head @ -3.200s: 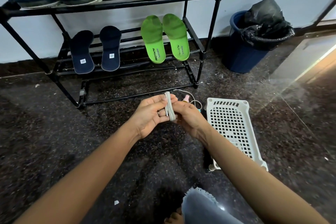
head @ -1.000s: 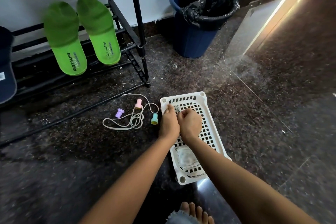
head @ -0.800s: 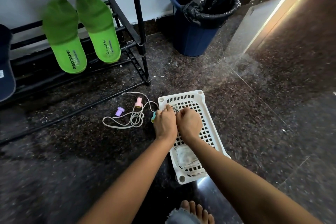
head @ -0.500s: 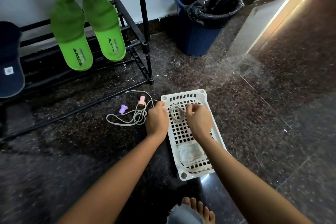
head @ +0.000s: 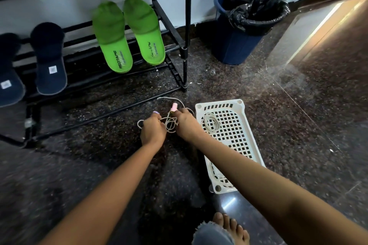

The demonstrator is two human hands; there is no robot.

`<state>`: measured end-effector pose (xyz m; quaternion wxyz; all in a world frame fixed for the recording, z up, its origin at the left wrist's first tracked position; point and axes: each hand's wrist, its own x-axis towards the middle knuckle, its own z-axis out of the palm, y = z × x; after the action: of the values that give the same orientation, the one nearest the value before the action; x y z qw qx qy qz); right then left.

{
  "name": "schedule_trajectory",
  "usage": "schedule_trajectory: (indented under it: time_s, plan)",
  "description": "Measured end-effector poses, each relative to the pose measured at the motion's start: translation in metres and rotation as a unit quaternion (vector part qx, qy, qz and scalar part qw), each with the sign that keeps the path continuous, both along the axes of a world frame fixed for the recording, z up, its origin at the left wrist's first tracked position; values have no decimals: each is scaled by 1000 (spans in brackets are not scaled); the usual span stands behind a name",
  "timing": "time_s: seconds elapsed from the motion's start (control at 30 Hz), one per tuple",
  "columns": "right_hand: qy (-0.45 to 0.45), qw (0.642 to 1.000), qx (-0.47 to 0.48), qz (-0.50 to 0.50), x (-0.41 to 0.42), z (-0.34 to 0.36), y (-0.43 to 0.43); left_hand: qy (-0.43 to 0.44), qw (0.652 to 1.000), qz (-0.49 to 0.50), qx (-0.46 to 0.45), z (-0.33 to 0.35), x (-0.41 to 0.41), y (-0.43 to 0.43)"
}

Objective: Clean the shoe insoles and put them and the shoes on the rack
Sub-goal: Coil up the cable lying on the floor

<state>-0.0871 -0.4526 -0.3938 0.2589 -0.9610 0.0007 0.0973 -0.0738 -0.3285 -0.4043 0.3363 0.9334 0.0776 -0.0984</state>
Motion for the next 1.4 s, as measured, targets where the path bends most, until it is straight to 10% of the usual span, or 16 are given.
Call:
schedule_trajectory:
  time_s: [0.27, 0.53, 0.97, 1.2, 1.33, 1.4]
  plan:
    - [69, 973, -169, 143, -19, -26, 16, 50, 994, -101, 3, -12, -8, 22]
    - [-7, 998, 27, 60, -34, -4, 31, 37, 964, -259, -39, -6, -13, 37]
    - [-124, 947, 294, -40, -46, 111, 38, -3, 971, -218, -98, 35, -33, 80]
    - [-159, 890, 427, -36, -30, 179, 34, -1, 973, -191, -128, 36, -59, 100]
    - [-82, 748, 656, -58, -35, 197, 46, -12, 974, -166, -153, 40, -69, 104]
    - [-51, 748, 660, -58, -41, 190, 54, -18, 973, -144, -182, 47, -72, 105]
